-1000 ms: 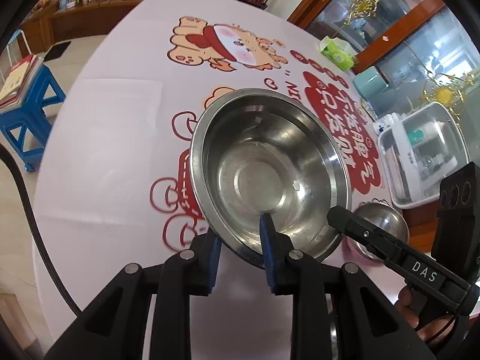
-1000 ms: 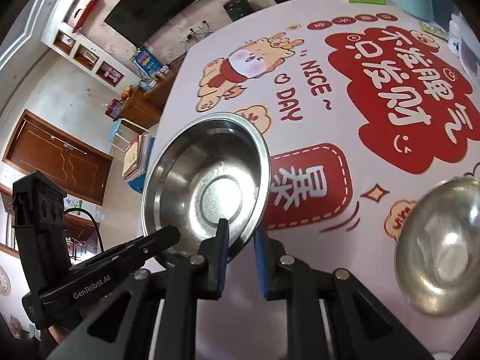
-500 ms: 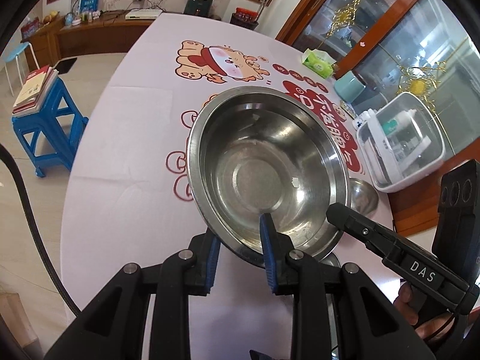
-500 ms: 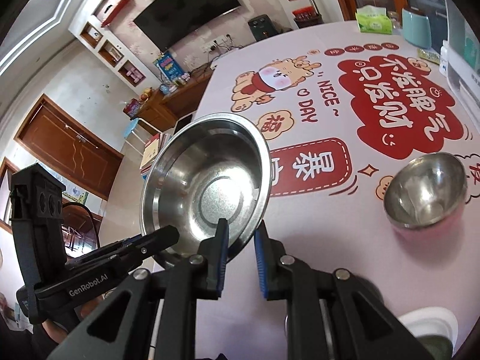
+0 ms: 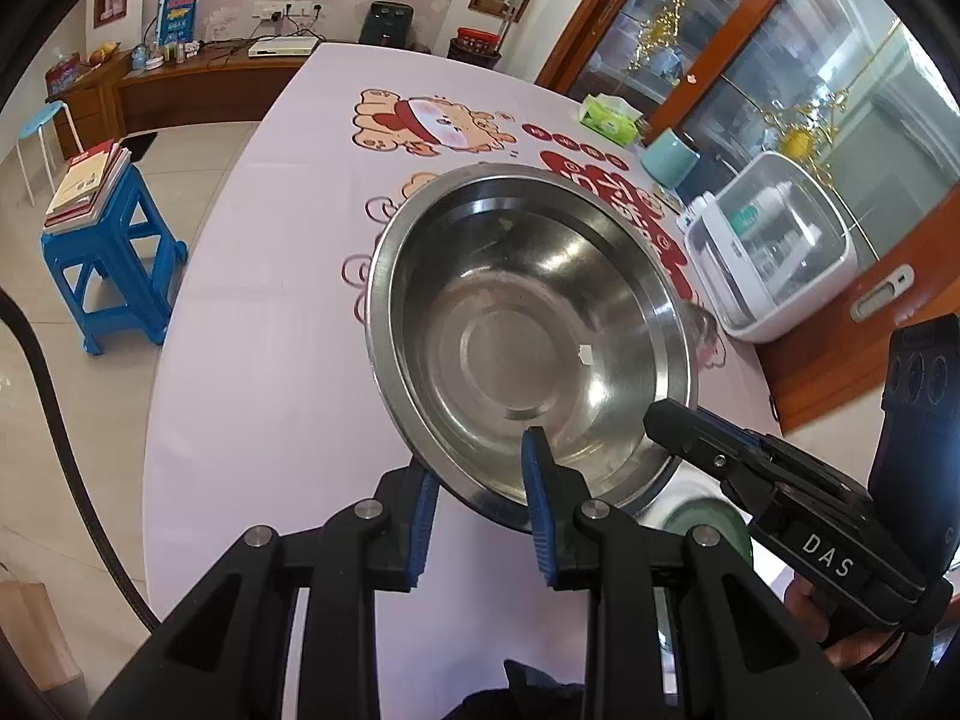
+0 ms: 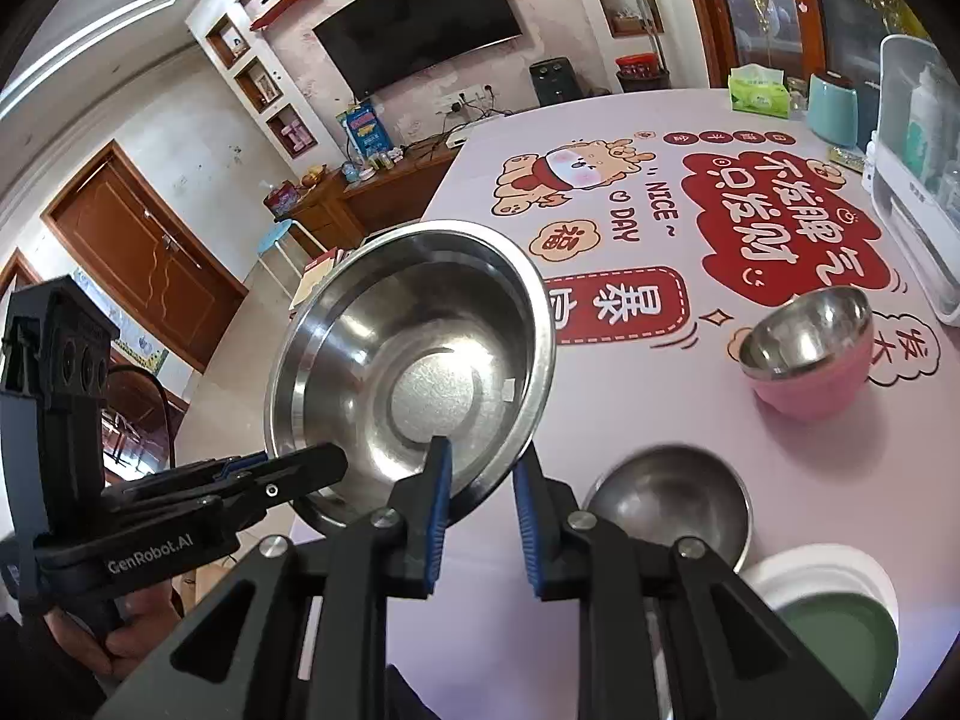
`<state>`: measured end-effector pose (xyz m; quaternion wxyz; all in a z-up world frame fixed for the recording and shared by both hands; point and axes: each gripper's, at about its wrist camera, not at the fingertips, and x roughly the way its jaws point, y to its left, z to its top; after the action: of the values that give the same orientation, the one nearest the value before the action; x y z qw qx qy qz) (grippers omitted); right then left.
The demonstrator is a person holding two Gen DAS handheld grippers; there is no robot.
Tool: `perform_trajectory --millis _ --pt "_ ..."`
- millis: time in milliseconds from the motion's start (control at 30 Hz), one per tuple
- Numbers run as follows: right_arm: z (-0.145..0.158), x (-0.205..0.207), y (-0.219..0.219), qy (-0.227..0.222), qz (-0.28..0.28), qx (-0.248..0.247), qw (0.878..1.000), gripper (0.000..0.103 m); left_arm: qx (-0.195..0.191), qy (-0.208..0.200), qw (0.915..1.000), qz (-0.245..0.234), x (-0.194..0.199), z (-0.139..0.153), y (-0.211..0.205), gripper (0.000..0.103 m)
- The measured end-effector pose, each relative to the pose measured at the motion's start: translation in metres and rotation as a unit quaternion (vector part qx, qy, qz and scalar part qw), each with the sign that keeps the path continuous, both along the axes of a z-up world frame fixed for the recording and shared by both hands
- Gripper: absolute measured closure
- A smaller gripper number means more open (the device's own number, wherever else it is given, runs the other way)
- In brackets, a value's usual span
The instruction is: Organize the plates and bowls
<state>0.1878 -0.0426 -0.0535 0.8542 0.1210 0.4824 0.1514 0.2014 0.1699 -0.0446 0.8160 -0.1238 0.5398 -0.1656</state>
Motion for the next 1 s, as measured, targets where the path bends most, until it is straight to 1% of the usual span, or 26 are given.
perform_trajectory --millis 133,433,533,767,1000 --pt "-0.003 -0.021 -0.003 0.000 0.003 -0.004 1.000 0.083 0.000 0.003 0.9999 -0.012 -0.019 -0.002 -0.004 0.078" --pt "-0.014 -0.067 -0.015 0.016 -0.001 -0.006 1.000 0.082 0.001 0.027 0.9990 -0.035 -0.062 -0.011 -0.015 0.078" --pt "-0.018 -0.084 -0.019 0.021 -0.006 -0.007 1.000 0.082 -0.001 0.037 0.9984 -0.044 -0.076 -0.017 -0.021 0.078" --pt "-0.033 -0.116 -0.028 0.044 -0.017 -0.019 0.999 0.080 0.008 0.062 0.9956 -0.069 -0.104 -0.034 -0.035 0.078" --pt "-0.050 -0.140 -0.031 0.069 -0.034 -0.041 0.996 0.079 0.019 0.092 0.9912 -0.094 -0.119 -0.054 -0.049 0.078"
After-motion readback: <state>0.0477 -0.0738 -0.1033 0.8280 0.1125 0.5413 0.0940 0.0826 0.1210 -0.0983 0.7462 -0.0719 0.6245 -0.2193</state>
